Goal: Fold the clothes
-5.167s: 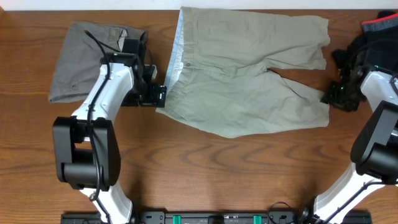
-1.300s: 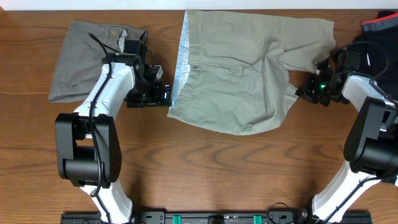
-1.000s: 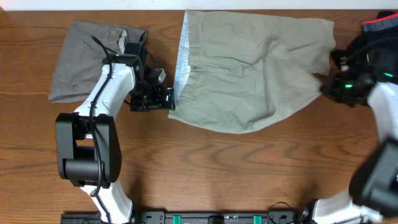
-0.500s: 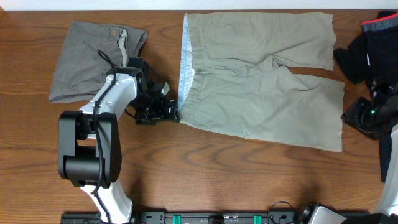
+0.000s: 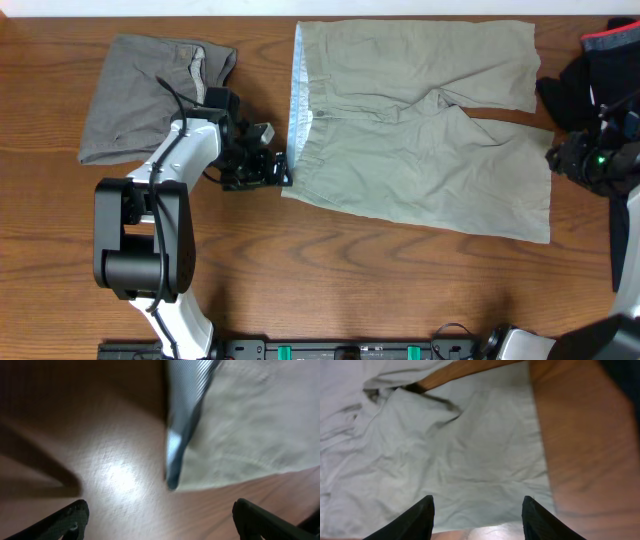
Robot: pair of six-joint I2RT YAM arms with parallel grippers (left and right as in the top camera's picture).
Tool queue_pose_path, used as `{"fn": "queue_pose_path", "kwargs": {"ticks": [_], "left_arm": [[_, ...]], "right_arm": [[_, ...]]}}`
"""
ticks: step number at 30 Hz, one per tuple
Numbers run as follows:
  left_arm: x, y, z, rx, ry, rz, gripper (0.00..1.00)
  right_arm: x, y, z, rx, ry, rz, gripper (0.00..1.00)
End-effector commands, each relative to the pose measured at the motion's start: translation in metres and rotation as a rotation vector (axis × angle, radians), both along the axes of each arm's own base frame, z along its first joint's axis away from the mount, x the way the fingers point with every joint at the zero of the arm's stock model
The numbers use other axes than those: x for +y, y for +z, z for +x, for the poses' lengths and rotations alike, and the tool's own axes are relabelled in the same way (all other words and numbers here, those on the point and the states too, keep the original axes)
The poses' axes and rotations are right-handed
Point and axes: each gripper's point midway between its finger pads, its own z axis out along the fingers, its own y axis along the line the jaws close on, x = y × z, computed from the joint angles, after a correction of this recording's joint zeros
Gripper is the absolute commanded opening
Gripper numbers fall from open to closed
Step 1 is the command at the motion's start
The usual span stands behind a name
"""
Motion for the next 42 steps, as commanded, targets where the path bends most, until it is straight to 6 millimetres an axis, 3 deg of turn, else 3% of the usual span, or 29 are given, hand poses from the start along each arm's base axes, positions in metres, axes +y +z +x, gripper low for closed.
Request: {"fn": "queue_pose_path", "kwargs": {"ticks": [1, 5, 8, 13, 16, 20, 22, 23, 25, 28, 33, 38, 42], "left_arm": [[-0.018, 0.005, -0.003, 0.022, -0.004, -0.120, 0.93], [-0.030, 0.003, -0.003, 0.013, -0.033, -0.123, 0.92], [-0.039, 0.000, -0.005, 0.005, -0.064, -0.119, 0.83], [-0.037, -0.018, -0.005, -0.014, -0.111, 0.006, 0.58], [-0.043, -0.019, -0.005, -0.038, -0.157, 0.007, 0.52], [-0.037, -0.011, 0.001, -0.072, -0.184, 0.055, 0.32], [-0.026, -0.001, 0.006, -0.096, -0.182, 0.127, 0.33], [-0.021, 0.005, 0.009, -0.109, -0.181, 0.158, 0.38], [-0.013, 0.020, 0.016, -0.147, -0.175, 0.214, 0.64], [-0.010, 0.041, 0.034, -0.241, -0.161, 0.240, 0.84], [-0.036, 0.053, 0.073, -0.412, -0.156, 0.116, 0.84], [-0.059, 0.040, 0.107, -0.519, -0.169, 0.009, 0.81], [-0.066, 0.034, 0.137, -0.631, -0.161, -0.007, 0.73]], "right_arm": [[0.013, -0.012, 0.006, 0.001, 0.080, 0.076, 0.52], [0.013, -0.023, 0.007, 0.031, 0.079, 0.092, 0.50], [0.012, -0.024, 0.009, 0.030, 0.079, 0.091, 0.49], [0.012, -0.024, 0.009, 0.028, 0.077, 0.091, 0.48], [0.011, -0.023, 0.011, 0.022, 0.065, 0.093, 0.48], [0.010, -0.023, 0.013, 0.016, 0.058, 0.093, 0.47], [0.009, -0.022, 0.014, 0.012, 0.050, 0.094, 0.49], [0.009, -0.022, 0.015, 0.008, 0.050, 0.092, 0.50], [0.008, -0.021, 0.016, 0.002, 0.050, 0.088, 0.53], [0.007, -0.022, 0.017, 0.000, 0.050, 0.087, 0.46], [0.006, -0.038, 0.020, 0.036, 0.039, 0.111, 0.45], [0.011, -0.071, 0.021, 0.122, 0.017, 0.197, 0.32], [0.021, -0.088, 0.032, 0.125, 0.047, 0.265, 0.31]]}}
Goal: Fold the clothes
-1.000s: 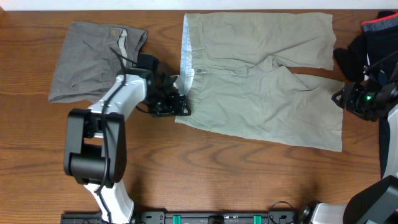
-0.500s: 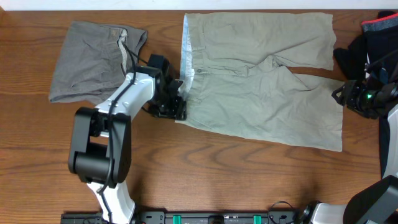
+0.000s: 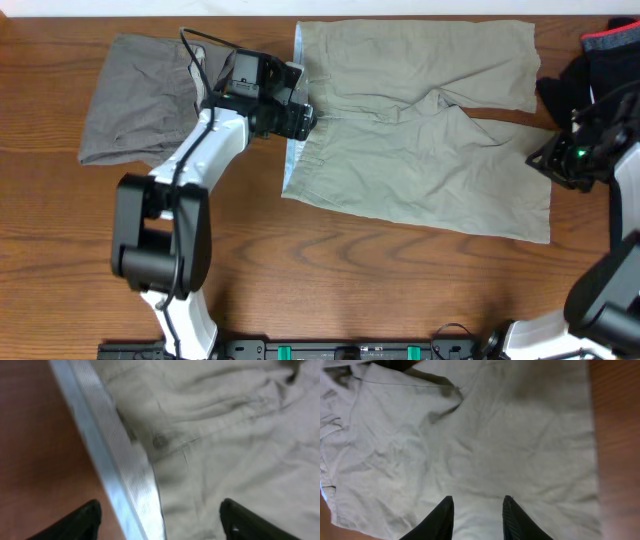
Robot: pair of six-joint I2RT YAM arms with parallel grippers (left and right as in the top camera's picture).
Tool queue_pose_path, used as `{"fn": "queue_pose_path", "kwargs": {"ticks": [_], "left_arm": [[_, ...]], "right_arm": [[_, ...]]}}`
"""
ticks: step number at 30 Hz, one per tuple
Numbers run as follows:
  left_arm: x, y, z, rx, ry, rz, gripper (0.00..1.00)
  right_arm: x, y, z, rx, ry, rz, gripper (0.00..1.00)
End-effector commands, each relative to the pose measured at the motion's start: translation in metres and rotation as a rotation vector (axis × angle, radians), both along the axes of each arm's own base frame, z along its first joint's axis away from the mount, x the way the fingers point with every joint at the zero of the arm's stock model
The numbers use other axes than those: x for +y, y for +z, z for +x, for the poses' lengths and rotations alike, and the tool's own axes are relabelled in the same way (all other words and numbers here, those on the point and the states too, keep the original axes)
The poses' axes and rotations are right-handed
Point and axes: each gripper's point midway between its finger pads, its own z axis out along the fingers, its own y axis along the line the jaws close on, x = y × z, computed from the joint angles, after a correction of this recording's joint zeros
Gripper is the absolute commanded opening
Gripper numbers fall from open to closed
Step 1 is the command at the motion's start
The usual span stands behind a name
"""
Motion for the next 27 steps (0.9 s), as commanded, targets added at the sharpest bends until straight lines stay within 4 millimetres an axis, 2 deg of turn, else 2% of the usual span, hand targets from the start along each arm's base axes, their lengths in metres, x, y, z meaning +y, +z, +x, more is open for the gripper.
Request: {"fn": "queue_pose_path", "kwargs": {"ticks": [1, 8, 13, 18, 27], "left_arm": [[-0.008, -0.014, 0.011, -0.024, -0.028, -0.026, 0.72], [-0.012, -0.036, 0.024, -0.033, -0.009, -0.048, 0.66], [-0.025, -0.051, 0.018, 0.003, -0.059, -0.113, 0.58], [-0.026, -0.069, 0.014, 0.043, -0.063, -0.119, 0.54], [-0.042, -0.059, 0.007, 0.053, -0.124, -0.216, 0.51]], "right_arm": [[0.015, -0.010, 0.009, -0.011, 0.018, 0.088, 0.31], [0.020, -0.009, 0.020, -0.048, 0.025, 0.098, 0.32], [0.025, -0.010, 0.019, -0.030, 0.012, 0.113, 0.31], [0.032, -0.010, 0.018, -0.017, 0.020, 0.121, 0.31], [0.040, -0.010, 0.020, -0.017, 0.042, 0.119, 0.31]]}}
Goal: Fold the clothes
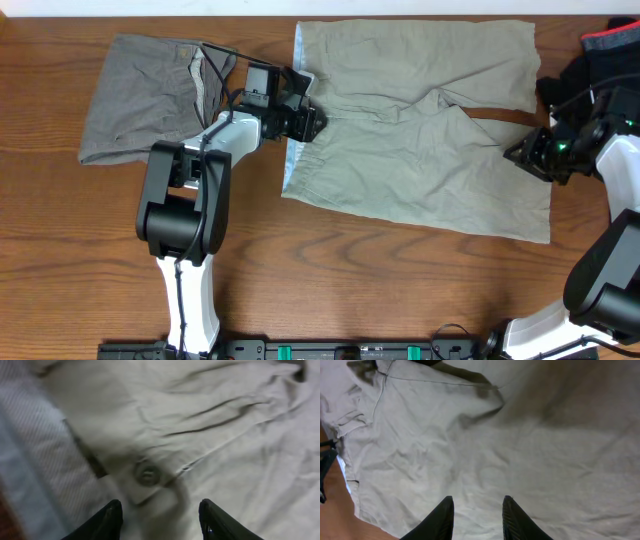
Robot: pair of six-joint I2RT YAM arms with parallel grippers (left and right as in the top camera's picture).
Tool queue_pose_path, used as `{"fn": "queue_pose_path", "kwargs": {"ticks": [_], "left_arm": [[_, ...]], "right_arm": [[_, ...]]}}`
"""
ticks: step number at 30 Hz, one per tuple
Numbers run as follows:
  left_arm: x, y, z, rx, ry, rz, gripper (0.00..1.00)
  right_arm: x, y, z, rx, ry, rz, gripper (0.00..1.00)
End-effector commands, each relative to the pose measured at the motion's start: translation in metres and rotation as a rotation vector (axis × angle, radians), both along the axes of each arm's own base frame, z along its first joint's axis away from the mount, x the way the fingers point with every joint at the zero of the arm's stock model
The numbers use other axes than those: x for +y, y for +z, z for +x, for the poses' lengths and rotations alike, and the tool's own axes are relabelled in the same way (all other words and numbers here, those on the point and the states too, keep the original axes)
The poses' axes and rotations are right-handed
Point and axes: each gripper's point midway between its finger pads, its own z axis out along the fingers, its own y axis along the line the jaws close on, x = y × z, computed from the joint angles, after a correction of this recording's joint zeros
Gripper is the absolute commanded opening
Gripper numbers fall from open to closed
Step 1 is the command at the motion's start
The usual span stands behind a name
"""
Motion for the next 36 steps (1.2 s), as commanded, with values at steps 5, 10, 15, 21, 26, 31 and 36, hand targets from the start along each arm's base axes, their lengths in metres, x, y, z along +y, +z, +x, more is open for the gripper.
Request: {"fn": "queue_pose_path", "kwargs": {"ticks": [5, 10, 15, 21, 26, 31, 36], "left_arm": [[-0.010, -0.003, -0.006, 0.036, -0.031, -0.058, 0.51], [-0.011, -0.006, -0.012, 0.064, -0.031, -0.060, 0.51], [-0.010, -0.012, -0.023, 0.126, -0.029, -0.051, 0.47], [-0.011, -0.012, -0.023, 0.131, -0.027, -0.054, 0.42], [-0.027, 0.005, -0.026, 0.112, -0.101, -0.168, 0.36], [-0.034, 0.013, -0.029, 0.112, -0.131, -0.220, 0.27], [-0.030, 0.014, -0.027, 0.110, -0.122, -0.219, 0.07]], "right_arm": [[0.008, 0.001, 0.002, -0.001, 0.006, 0.019, 0.30], [0.008, 0.001, 0.003, -0.005, 0.006, 0.018, 0.30], [0.008, 0.001, 0.003, -0.008, 0.007, 0.017, 0.30], [0.008, 0.001, 0.003, -0.009, 0.006, 0.017, 0.30], [0.008, 0.001, 0.003, -0.008, 0.004, 0.017, 0.29], [0.008, 0.001, 0.003, -0.008, 0.004, 0.017, 0.29], [0.008, 0.001, 0.003, -0.008, 0.004, 0.017, 0.30]]}}
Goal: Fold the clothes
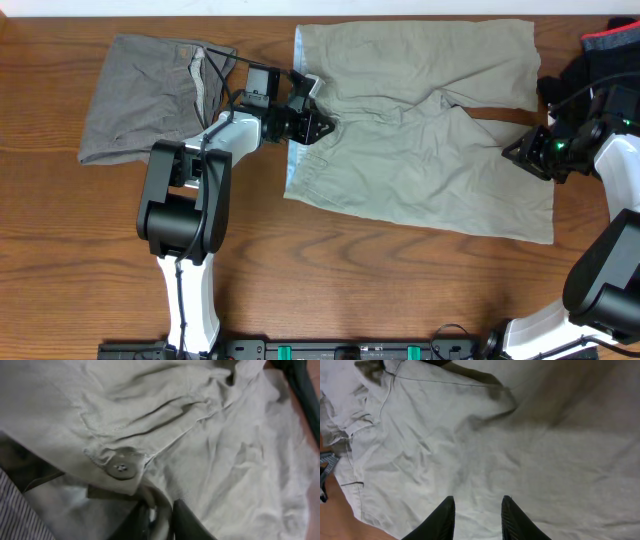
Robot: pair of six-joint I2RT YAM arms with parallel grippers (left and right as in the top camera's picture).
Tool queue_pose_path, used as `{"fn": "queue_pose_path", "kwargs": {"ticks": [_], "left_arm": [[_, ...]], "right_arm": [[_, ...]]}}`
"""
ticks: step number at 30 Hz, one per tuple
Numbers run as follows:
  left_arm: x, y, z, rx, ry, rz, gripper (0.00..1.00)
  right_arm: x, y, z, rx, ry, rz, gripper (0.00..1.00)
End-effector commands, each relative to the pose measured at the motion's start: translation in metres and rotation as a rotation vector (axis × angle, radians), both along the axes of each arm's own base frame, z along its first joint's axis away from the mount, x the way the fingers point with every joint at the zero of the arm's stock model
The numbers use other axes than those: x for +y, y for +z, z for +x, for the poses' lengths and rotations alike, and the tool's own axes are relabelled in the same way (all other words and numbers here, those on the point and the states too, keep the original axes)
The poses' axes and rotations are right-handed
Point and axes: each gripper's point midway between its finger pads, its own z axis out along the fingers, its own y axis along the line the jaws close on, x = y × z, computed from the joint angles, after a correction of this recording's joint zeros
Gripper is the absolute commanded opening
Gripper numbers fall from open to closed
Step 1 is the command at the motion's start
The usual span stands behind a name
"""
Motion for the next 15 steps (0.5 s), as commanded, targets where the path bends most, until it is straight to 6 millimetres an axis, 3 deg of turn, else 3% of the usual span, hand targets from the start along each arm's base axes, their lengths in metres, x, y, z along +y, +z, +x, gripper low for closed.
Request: {"fn": "queue_pose_path", "kwargs": {"ticks": [1, 9, 15], "left_arm": [[-0.002, -0.002, -0.002, 0.020, -0.015, -0.029, 0.06], [0.037, 0.007, 0.014, 0.059, 0.152, 0.049, 0.06], [0.061, 0.045, 0.017, -0.001, 0.239, 0.144, 0.06]], "right_arm": [[0.005, 0.001, 0.001, 0.000, -0.001, 0.015, 0.29], [0.005, 0.001, 0.001, 0.000, -0.001, 0.014, 0.29], [0.004, 0.001, 0.004, -0.013, -0.002, 0.009, 0.29]]}}
